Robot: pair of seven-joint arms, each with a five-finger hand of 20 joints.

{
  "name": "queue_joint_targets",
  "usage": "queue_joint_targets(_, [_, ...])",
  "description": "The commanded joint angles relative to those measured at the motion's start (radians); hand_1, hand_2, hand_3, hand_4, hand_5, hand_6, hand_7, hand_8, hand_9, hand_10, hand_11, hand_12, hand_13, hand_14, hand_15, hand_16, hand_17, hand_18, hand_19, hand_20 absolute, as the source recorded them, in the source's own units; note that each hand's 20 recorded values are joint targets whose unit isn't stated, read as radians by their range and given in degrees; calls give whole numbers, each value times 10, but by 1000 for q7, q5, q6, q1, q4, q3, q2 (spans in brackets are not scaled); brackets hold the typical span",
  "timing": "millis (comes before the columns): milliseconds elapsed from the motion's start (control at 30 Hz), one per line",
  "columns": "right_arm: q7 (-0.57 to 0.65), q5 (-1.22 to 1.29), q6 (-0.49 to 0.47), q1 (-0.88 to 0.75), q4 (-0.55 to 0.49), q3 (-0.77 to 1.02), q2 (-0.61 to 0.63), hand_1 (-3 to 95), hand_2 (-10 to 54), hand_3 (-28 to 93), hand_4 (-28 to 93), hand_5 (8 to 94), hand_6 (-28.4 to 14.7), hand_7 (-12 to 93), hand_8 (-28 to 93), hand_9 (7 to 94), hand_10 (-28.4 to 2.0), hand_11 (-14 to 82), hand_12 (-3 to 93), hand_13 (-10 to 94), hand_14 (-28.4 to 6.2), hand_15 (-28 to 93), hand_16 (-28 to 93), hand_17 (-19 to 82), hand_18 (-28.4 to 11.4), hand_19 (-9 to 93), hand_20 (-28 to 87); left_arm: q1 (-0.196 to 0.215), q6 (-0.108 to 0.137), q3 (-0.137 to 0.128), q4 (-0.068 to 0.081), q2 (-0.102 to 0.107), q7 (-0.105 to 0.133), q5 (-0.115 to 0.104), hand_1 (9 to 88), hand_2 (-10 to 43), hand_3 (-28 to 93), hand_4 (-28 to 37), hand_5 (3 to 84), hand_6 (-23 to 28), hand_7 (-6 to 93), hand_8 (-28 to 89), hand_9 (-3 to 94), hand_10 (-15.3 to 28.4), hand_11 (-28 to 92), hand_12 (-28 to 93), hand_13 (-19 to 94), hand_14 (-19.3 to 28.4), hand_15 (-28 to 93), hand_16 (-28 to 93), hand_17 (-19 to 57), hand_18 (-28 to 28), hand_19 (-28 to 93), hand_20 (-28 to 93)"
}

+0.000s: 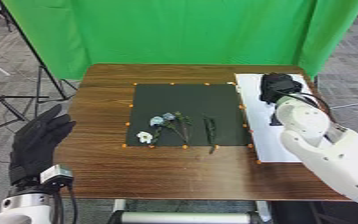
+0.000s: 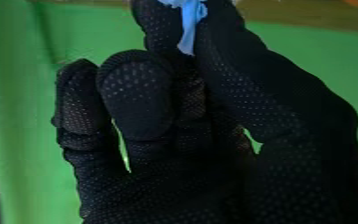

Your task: Arrange flowers

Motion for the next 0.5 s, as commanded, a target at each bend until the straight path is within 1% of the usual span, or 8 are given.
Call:
queue_joint_targets(33, [-83, -21, 14, 69, -74, -53, -122, 558, -95, 774, -283, 772, 0, 302, 34, 872, -66, 188, 405, 766, -46, 695, 235, 426, -191, 932, 146, 12, -3, 1, -8, 1, -6, 3, 264, 47, 801, -187, 449, 125, 123, -91, 396, 221, 378, 90, 282, 284, 685, -167, -84, 238, 627, 41])
queue_joint_targets(100, [-91, -10, 7, 88, -72, -81, -148, 558, -95, 774, -283, 773, -1, 301, 36, 871, -65, 188, 405, 768, -46, 695, 235, 426, -191, 932, 147, 8, -8, 0, -6, -3, -12, 10, 264, 47, 801, -187, 448, 125, 123, -90, 396, 221, 377, 90, 282, 284, 685, -167, -84, 238, 627, 41])
queue_joint_targets(200, [-98, -19, 7, 111, -52, -121, -189, 558, -95, 774, -283, 773, -1, 299, 38, 873, -65, 187, 404, 767, -46, 696, 235, 426, -191, 932, 149, 6, -10, 0, -6, -3, -11, 11, 264, 47, 802, -186, 448, 124, 123, -91, 396, 221, 376, 90, 282, 284, 685, -167, -84, 239, 627, 41])
queue_joint_targets(267, [-97, -13, 1, 108, -46, -129, -218, 558, -95, 774, -283, 772, -1, 299, 39, 873, -66, 187, 404, 767, -47, 696, 235, 426, -191, 932, 149, 2, -15, -2, -5, -9, -18, 16, 264, 46, 803, -187, 448, 124, 123, -90, 396, 221, 376, 91, 282, 284, 685, -167, -84, 238, 627, 41])
queue_joint_targets(300, [-93, -13, 0, 110, -45, -139, -228, 558, -95, 774, -283, 772, -1, 298, 39, 873, -66, 187, 405, 767, -47, 696, 235, 426, -191, 932, 149, 1, -12, -1, -5, -3, -14, 13, 264, 46, 803, -187, 448, 125, 123, -91, 396, 221, 377, 91, 283, 284, 686, -167, -84, 238, 627, 41])
queue_joint_targets(333, [-85, -17, 13, 115, -42, -158, -236, 558, -95, 774, -283, 773, -1, 298, 39, 873, -65, 187, 405, 767, -47, 696, 235, 426, -191, 932, 149, 3, -12, -2, -6, -3, -16, 15, 264, 46, 803, -187, 448, 125, 123, -90, 396, 221, 377, 91, 283, 284, 686, -167, -84, 238, 627, 41])
queue_joint_targets(400, [-97, -22, 2, 104, -32, -155, -269, 558, -95, 774, -283, 773, -2, 297, 40, 873, -65, 187, 405, 767, -47, 696, 235, 426, -190, 932, 150, 4, -17, -7, -6, -8, -20, 20, 264, 46, 803, -187, 448, 125, 123, -91, 396, 221, 377, 90, 282, 284, 686, -167, -84, 238, 627, 41])
queue_joint_targets(500, [-108, -48, -7, 90, -21, -158, -305, 557, -95, 775, -283, 775, -2, 297, 41, 872, -65, 187, 405, 767, -47, 696, 235, 426, -190, 932, 150, -4, -23, -3, -3, -11, -25, 25, 264, 46, 803, -188, 448, 125, 122, -91, 396, 221, 377, 91, 284, 284, 686, -167, -84, 238, 627, 41])
